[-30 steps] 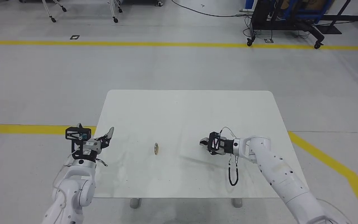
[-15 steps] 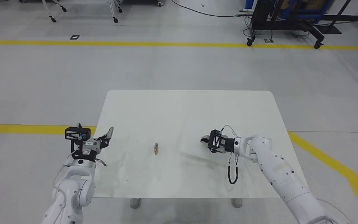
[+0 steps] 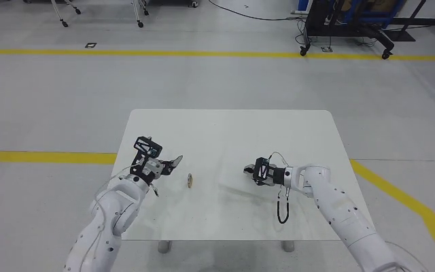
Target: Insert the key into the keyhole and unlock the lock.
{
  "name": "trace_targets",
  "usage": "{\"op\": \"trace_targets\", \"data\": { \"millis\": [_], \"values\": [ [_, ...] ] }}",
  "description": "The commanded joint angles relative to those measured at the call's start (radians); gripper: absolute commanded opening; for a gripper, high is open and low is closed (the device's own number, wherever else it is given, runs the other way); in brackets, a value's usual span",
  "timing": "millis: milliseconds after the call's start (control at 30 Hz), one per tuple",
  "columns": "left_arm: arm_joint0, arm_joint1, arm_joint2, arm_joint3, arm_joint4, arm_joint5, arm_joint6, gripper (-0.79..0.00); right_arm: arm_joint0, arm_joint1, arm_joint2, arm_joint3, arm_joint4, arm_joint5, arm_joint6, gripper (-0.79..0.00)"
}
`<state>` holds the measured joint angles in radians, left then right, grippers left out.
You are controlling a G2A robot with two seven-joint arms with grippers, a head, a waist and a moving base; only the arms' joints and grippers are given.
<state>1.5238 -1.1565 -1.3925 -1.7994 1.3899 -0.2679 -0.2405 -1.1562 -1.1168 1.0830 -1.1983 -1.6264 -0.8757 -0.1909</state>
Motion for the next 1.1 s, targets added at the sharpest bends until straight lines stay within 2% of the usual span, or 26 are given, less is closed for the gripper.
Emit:
{"op": "trace_targets", "data": {
  "millis": [0, 100, 133, 200, 267, 367, 467, 533, 667, 767, 900, 1067],
  "values": [
    [0.001, 0.000, -0.001, -0.001, 0.001, 0.000, 0.001, 0.000, 0.000, 0.000, 0.000, 0.000, 0.000, 0.000, 0.000, -0.785],
    [0.005, -0.001, -0.006, 0.006, -0.041, -0.013, 0.015, 0.000, 0.000, 0.000, 0.000, 0.000, 0.000, 0.000, 0.000, -0.785],
    [0.004, -0.001, -0.015, 0.014, -0.106, -0.052, 0.019, 0.000, 0.000, 0.000, 0.000, 0.000, 0.000, 0.000, 0.000, -0.785],
    [-0.021, 0.005, -0.013, 0.002, -0.063, -0.105, -0.024, 0.000, 0.000, 0.000, 0.000, 0.000, 0.000, 0.000, 0.000, -0.785],
    [-0.061, 0.001, 0.045, -0.002, -0.058, -0.154, -0.079, 0.000, 0.000, 0.000, 0.000, 0.000, 0.000, 0.000, 0.000, -0.785],
    [-0.160, -0.013, 0.165, 0.042, -0.007, -0.165, -0.176, 0.000, 0.000, 0.000, 0.000, 0.000, 0.000, 0.000, 0.000, -0.785],
    [-0.263, -0.036, 0.293, 0.118, 0.045, -0.129, -0.258, 0.000, 0.000, 0.000, 0.000, 0.000, 0.000, 0.000, 0.000, -0.785],
    [-0.312, -0.053, 0.361, 0.166, 0.046, -0.109, -0.264, 0.000, 0.000, 0.000, 0.000, 0.000, 0.000, 0.000, 0.000, -0.785],
    [-0.380, -0.080, 0.463, 0.257, 0.023, -0.127, -0.250, 0.000, 0.000, 0.000, 0.000, 0.000, 0.000, 0.000, 0.000, -0.785],
    [-0.410, -0.098, 0.524, 0.313, 0.041, -0.109, -0.247, 0.000, 0.000, 0.000, 0.000, 0.000, 0.000, 0.000, 0.000, -0.785],
    [-0.429, -0.117, 0.589, 0.360, 0.117, -0.038, -0.241, 0.000, 0.000, 0.000, 0.000, 0.000, 0.000, 0.000, 0.000, -0.785],
    [-0.421, -0.128, 0.615, 0.383, 0.163, 0.032, -0.215, 0.000, 0.000, 0.000, 0.000, 0.000, 0.000, 0.000, 0.000, -0.785]
  ]
}}
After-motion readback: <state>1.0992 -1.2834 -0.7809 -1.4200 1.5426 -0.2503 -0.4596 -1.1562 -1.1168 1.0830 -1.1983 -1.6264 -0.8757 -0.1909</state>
